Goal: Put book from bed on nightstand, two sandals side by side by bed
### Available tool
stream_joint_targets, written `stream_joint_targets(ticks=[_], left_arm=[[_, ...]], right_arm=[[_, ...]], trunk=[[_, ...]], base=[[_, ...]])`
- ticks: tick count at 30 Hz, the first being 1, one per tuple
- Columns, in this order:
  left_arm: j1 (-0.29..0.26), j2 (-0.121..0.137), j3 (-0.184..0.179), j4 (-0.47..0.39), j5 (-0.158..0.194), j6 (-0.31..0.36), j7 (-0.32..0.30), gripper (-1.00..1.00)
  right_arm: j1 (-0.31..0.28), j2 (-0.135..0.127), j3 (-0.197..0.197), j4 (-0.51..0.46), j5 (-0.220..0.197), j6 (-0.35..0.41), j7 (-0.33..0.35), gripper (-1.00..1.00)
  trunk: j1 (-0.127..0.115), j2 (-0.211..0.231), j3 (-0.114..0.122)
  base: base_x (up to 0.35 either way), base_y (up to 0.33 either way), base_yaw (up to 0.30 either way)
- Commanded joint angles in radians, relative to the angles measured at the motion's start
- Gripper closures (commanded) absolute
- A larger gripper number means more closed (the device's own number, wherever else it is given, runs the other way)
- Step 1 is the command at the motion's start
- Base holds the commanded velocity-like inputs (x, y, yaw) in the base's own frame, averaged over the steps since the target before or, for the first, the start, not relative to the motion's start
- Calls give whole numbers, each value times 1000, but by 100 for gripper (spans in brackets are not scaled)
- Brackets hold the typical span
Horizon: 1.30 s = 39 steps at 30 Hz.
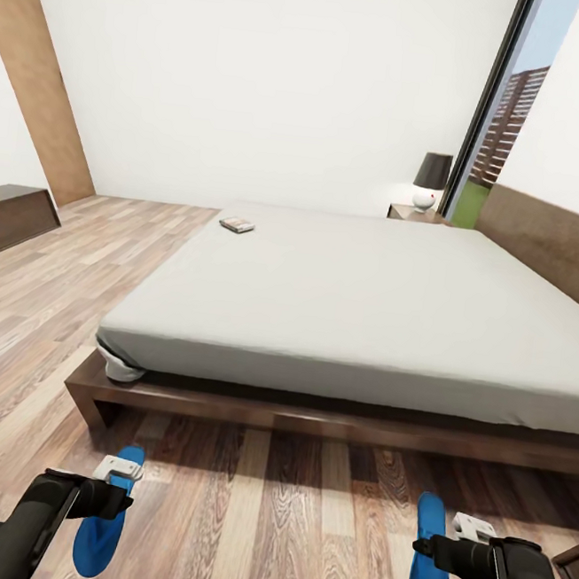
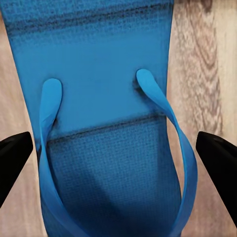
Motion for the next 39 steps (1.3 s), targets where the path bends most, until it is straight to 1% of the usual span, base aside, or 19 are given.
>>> stream_joint_targets(ticks=[1,14,39], left_arm=[[-1,0,2,-1,-10,2,-10,100],[-1,0,1,-1,-10,1,-9,100],[-1,0,1,-1,-10,0,-9,100]], right_arm=[[-1,0,-2,-1,10,2,8,100],[-1,0,-2,-1,10,2,8,100],[-1,0,-2,-1,10,0,8,100]], trunk=[[4,-8,-4],[54,-99,-45],[65,-104,-142]], base=[[0,0,0],[0,0,0],[0,0,0]])
